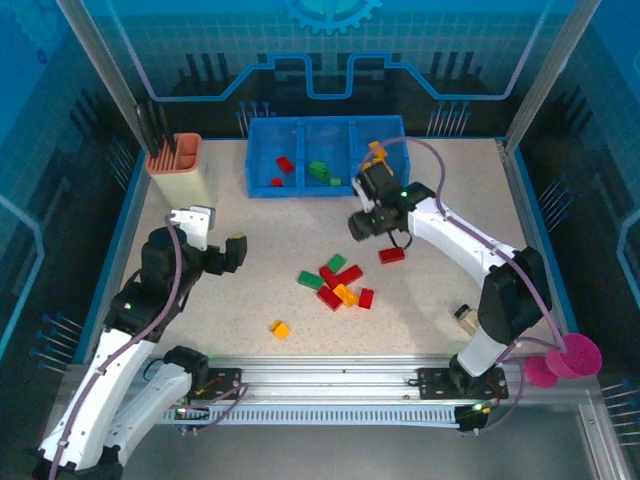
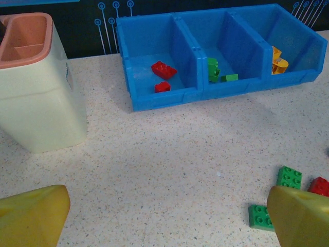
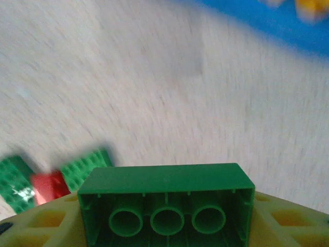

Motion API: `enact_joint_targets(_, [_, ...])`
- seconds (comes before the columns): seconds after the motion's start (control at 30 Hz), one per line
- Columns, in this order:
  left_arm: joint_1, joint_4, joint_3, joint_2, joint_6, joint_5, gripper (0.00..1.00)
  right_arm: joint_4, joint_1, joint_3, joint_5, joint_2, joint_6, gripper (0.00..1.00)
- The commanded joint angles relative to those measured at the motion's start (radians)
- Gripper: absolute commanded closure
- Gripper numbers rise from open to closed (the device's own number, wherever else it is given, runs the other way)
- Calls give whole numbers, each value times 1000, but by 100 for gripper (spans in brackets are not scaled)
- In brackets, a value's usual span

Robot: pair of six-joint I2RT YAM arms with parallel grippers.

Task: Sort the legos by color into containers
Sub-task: Place the lego in the container.

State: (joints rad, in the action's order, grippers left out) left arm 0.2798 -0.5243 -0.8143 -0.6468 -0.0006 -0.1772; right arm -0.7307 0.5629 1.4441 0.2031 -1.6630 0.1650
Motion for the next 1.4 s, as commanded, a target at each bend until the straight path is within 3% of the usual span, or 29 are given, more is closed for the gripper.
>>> enact_joint_targets(0.0, [7, 32, 11, 9, -3, 10, 1, 108, 26, 124, 18, -110, -218, 53])
enact_joint_targets(0.5, [28, -34, -29, -4, 19, -40, 1, -11, -45, 1253, 19, -932, -508, 55])
enact_joint_targets(0.73, [80, -18, -45, -65, 60, -71, 1, 218, -80, 1169, 65, -970, -577, 53])
enact_joint_targets(1.0, [87, -26, -82, -165, 70, -94, 1, 274, -95, 1242, 88, -1081, -705, 49])
enact_joint_targets(1.23, [87, -10, -78, -149, 66, -92, 1, 355, -95, 1235, 138, -1120, -814, 44])
enact_joint_targets(1.37, [87, -28, -80, -138, 65, -110, 0, 364, -95, 1233, 148, -1115, -831, 36])
